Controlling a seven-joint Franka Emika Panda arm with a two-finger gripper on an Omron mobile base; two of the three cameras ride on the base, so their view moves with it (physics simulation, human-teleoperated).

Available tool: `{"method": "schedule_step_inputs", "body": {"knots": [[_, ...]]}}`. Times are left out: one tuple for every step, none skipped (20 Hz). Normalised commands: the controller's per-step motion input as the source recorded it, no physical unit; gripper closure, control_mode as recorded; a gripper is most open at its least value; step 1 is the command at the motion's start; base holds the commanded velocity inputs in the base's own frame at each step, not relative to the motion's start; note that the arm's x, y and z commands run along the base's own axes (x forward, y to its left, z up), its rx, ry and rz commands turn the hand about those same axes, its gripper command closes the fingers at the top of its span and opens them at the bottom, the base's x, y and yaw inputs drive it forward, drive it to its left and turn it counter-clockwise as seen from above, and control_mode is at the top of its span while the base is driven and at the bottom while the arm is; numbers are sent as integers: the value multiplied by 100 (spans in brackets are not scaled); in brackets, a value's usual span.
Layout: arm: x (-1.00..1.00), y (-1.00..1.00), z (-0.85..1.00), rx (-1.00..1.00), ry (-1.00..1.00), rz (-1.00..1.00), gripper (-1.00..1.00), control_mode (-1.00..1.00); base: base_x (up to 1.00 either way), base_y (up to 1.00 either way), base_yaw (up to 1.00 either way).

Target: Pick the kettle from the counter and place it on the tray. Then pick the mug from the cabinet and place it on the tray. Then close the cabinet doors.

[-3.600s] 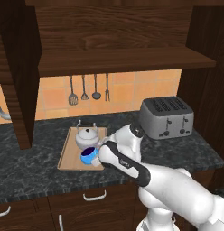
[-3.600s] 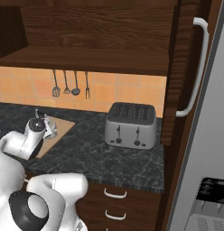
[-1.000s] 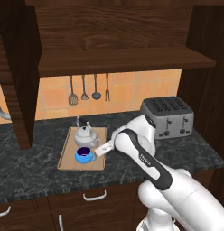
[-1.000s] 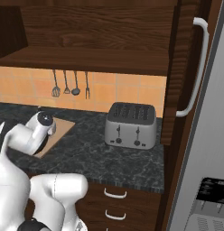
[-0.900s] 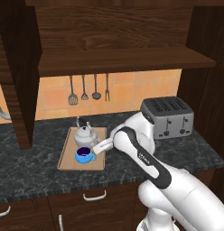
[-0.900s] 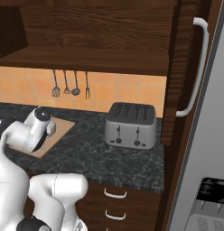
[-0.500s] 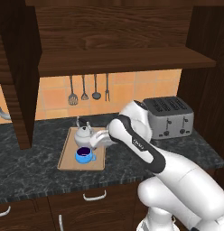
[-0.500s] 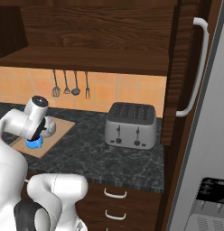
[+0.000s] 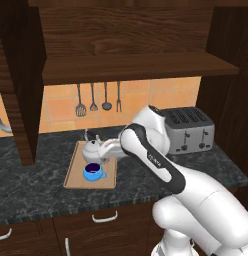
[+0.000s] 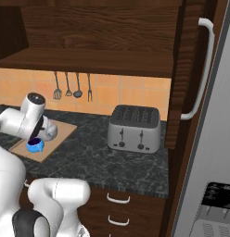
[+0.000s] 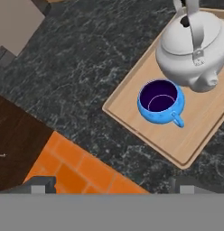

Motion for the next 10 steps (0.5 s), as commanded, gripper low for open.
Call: {"method": "schedule_step_inputs", "body": {"knots": [[-27, 0, 31, 0, -10, -13, -100, -100, 0, 0, 0], [-26, 0, 30, 0, -10, -15, -100, -100, 0, 0, 0], [-22, 14, 22, 0, -11, -14, -100, -100, 0, 0, 0], [-9, 27, 14, -3, -7, -9, -100, -100, 0, 0, 0], [-4, 30, 9, -9, 0, -4, -100, -100, 0, 0, 0], [-1, 31, 0, -15, 0, 0, -100, -100, 0, 0, 0], [-7, 29, 0, -23, 0, 0, -100, -100, 0, 0, 0], [0, 24, -11, -39, 12, 0, -100, -100, 0, 0, 0], [0, 31, -19, -50, 12, 0, -100, -100, 0, 0, 0], [0, 36, -9, -54, 10, 0, -100, -100, 0, 0, 0]]}}
